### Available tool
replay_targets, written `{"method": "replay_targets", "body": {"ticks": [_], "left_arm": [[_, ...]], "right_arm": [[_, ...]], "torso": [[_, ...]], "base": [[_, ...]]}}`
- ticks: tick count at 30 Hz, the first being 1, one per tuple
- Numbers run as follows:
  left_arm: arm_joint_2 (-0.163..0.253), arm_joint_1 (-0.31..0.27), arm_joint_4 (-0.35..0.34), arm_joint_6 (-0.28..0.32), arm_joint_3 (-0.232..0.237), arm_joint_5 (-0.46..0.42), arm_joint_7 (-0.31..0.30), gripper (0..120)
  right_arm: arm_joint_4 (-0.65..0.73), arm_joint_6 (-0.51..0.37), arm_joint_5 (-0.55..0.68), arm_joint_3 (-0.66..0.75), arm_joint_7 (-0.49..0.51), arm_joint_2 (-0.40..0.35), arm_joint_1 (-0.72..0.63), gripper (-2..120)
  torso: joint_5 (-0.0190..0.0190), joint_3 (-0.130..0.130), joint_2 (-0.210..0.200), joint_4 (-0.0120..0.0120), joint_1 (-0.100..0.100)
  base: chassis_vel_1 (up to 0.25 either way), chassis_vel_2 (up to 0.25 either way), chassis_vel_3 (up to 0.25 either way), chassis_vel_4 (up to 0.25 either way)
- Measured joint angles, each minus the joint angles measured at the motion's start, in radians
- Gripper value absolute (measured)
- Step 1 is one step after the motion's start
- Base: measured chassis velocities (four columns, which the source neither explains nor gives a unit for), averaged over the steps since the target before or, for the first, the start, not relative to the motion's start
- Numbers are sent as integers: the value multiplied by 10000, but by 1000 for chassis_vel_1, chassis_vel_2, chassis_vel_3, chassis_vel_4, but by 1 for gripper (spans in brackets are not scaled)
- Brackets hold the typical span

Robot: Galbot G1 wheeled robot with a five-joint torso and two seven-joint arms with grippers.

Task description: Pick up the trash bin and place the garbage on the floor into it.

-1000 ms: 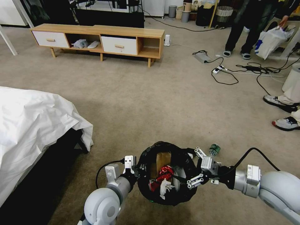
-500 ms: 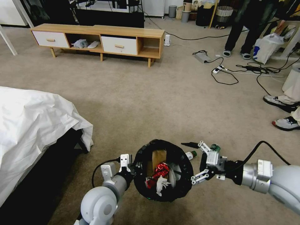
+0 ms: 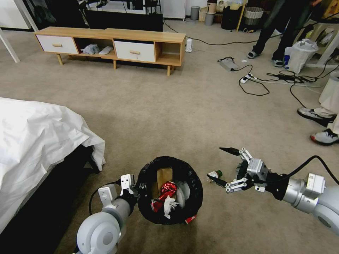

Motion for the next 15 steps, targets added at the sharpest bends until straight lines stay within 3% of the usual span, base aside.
{"method": "replay_targets", "body": {"ticks": [15], "left_arm": [[-316,302,375,-155,-163,318,-392,0]], "right_arm": [[-881,21,-603,-998,771,1606,177,100]], "torso": [[1,0,0,1,0]], "base": [[0,0,0,0]]}}
